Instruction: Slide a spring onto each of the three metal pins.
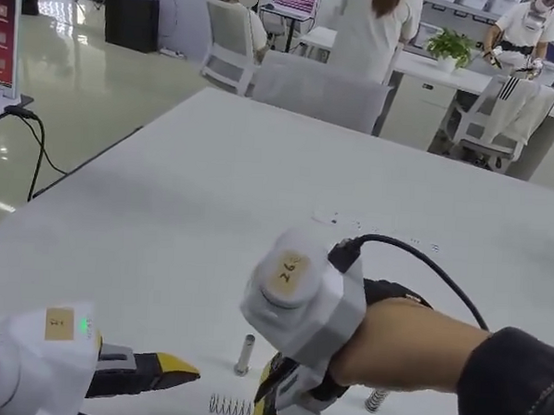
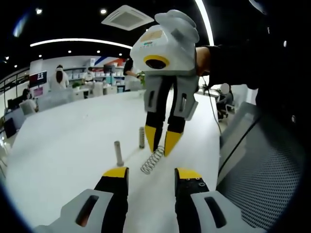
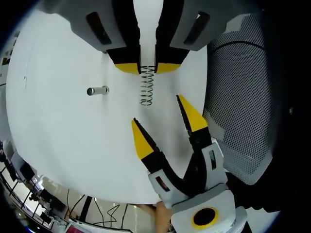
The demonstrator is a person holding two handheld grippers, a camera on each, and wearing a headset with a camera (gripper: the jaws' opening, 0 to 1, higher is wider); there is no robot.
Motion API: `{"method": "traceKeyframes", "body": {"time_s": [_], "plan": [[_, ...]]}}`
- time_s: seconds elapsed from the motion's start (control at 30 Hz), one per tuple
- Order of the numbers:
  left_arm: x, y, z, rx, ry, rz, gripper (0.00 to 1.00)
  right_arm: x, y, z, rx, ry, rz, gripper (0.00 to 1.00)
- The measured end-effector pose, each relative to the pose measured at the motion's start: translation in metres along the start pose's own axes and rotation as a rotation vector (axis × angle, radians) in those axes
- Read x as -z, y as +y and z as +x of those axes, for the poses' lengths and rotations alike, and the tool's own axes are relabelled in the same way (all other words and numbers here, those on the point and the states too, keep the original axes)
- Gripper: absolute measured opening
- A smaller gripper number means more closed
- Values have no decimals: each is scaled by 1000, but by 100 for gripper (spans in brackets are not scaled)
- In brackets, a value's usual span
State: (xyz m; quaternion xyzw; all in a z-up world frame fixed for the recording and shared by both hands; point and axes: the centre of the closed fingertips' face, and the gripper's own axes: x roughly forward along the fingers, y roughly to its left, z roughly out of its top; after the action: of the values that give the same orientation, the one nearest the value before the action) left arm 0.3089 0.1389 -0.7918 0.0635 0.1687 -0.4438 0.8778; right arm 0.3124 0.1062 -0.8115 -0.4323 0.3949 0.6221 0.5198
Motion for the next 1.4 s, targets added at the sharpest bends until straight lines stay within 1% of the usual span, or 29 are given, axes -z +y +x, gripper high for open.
{"method": "traceKeyframes", "body": {"time_s": [0.23, 0.57, 0.7, 0.83, 1.13, 1.4], "plan": [[-6, -10, 6, 46, -3, 32, 24, -2, 12, -9, -26, -3, -54, 8], [-9, -20, 8, 96, 9, 74, 11, -4, 20, -17, -41, -4, -101, 8], [-9, -23, 8, 105, 13, 90, 5, -4, 23, -18, -46, -1, -112, 8], [-8, -25, 8, 107, 24, 109, 3, -4, 24, -21, -43, -1, -121, 8], [-10, -26, 8, 97, 23, 113, 3, -15, 25, -33, -21, -36, -141, 7], [-10, -27, 6, 87, 18, 110, 3, -25, 25, -36, -9, -64, -153, 7]]}}
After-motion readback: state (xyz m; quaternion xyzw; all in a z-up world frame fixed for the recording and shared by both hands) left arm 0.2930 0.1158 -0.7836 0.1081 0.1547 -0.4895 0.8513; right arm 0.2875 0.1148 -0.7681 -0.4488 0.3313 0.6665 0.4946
